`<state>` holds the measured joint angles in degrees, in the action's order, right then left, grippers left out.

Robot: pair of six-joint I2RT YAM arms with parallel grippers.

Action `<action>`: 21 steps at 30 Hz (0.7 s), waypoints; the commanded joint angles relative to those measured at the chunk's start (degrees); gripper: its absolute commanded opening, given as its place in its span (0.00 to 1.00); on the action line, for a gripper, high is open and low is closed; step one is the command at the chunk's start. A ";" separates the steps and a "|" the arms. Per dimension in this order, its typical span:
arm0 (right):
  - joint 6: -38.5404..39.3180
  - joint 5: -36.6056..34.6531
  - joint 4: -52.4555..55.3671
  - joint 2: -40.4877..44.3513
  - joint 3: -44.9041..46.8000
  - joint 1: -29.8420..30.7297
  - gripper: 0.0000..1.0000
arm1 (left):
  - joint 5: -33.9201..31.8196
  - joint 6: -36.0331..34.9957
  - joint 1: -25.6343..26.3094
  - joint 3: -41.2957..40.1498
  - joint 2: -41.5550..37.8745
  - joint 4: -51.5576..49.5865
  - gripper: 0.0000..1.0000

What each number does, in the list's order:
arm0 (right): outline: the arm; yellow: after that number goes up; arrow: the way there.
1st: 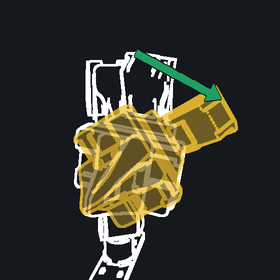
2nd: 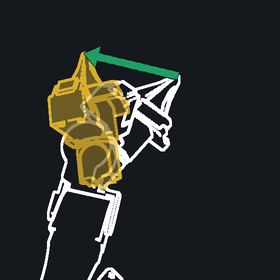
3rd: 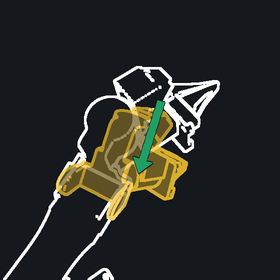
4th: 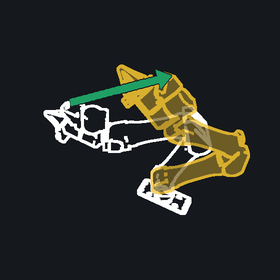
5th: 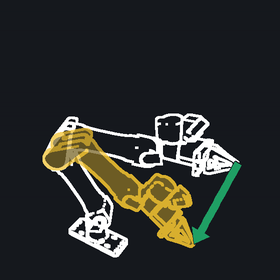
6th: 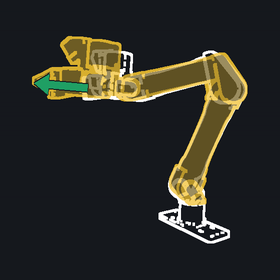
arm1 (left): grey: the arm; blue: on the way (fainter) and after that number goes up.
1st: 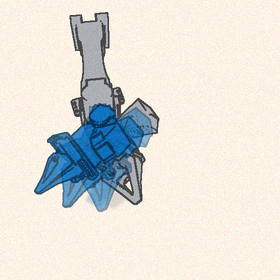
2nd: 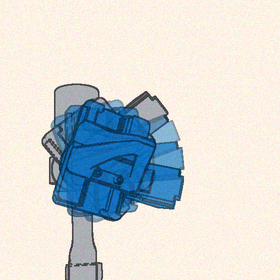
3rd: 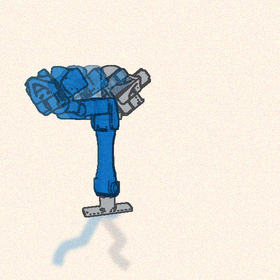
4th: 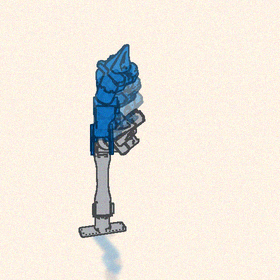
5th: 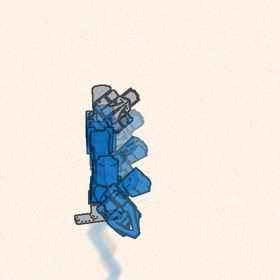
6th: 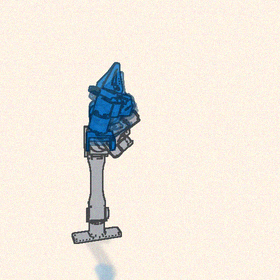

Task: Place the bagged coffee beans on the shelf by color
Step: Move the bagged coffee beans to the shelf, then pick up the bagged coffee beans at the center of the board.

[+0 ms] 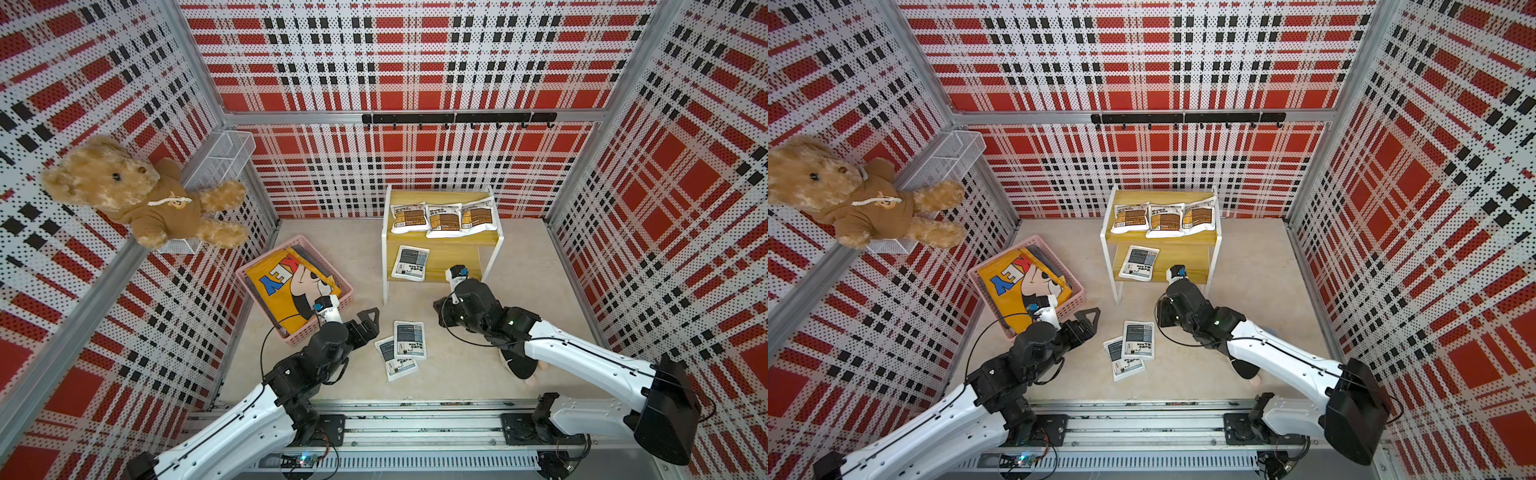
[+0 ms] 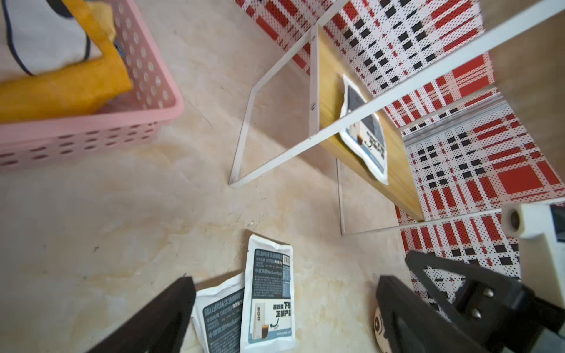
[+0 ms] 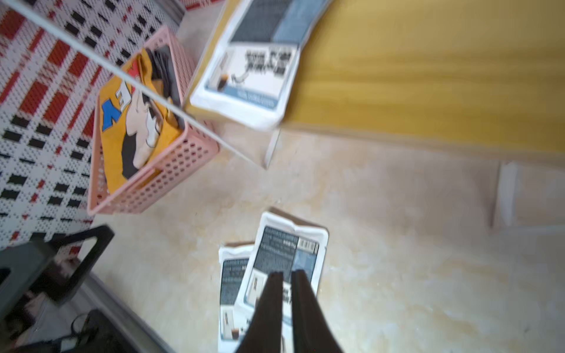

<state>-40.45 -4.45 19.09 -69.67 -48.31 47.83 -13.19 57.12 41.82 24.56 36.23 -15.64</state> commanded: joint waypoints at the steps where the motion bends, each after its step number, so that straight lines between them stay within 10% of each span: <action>1: -2.29 7.48 3.27 1.14 3.33 0.04 0.23 | 17.61 -0.28 -4.52 -2.85 2.47 3.43 0.99; 21: -5.00 15.04 -11.25 -10.48 12.97 1.30 0.38 | 31.20 -11.25 -4.88 4.35 36.26 15.14 0.79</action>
<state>-45.12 9.93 10.79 -79.42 -35.57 48.84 16.08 49.41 37.41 26.37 70.46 -2.83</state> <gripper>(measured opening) 0.385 0.801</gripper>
